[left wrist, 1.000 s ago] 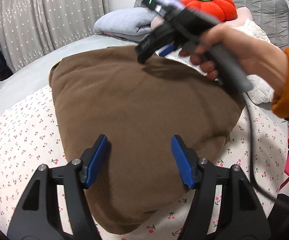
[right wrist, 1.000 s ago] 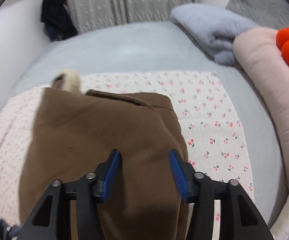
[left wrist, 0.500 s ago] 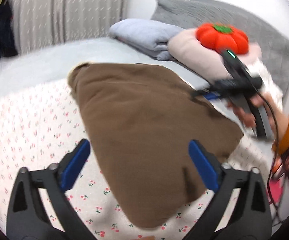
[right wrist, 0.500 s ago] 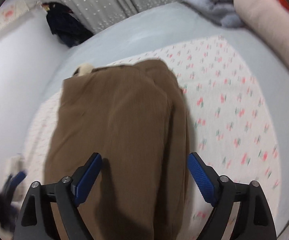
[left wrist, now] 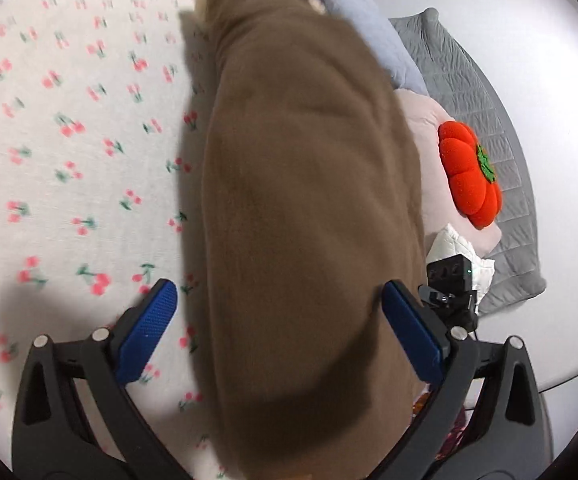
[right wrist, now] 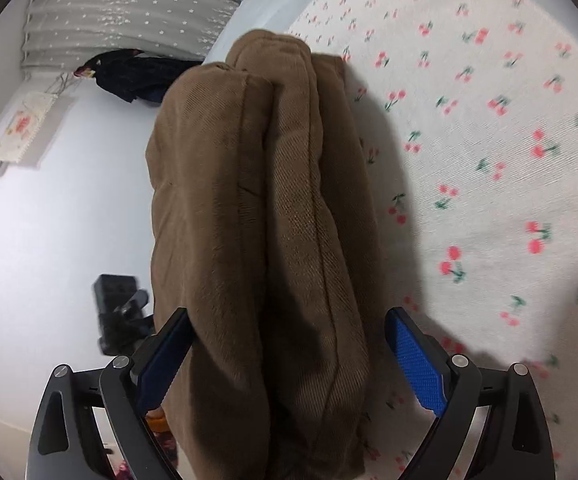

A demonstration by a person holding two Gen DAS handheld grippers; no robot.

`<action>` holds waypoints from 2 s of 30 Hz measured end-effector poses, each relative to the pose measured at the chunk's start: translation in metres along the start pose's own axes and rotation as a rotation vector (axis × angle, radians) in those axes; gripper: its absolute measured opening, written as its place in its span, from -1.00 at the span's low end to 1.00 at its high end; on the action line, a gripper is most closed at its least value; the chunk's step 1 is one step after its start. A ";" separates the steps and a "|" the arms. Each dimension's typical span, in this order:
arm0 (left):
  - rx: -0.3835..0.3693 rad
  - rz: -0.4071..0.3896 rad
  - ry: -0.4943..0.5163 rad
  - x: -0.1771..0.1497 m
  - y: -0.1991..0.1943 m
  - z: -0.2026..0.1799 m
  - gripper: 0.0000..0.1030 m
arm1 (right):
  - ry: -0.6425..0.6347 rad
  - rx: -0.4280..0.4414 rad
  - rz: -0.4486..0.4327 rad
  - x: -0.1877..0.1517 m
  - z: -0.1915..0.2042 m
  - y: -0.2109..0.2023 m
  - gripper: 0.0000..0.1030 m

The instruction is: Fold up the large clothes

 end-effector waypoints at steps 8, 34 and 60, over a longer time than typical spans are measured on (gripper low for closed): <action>-0.141 -0.024 -0.061 -0.010 0.023 0.002 0.58 | 0.002 0.044 -0.022 0.006 0.004 0.029 0.43; 0.145 -0.091 -0.095 -0.159 -0.104 0.035 0.58 | -0.156 -0.045 0.141 -0.147 0.121 0.132 0.55; 0.498 -0.275 0.475 -0.286 -0.110 -0.025 0.31 | -0.517 -0.594 -0.312 -0.273 0.145 0.098 0.06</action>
Point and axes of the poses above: each gripper's, at about its wrist camera, not at the fingertips, and y roughly the way its jaws point, z to its left, x to its top, the point moved 3 cm from there along y, roughly the way its jaws point, and after that the axes turned 8 degrees about z, right-handed, at the moved point
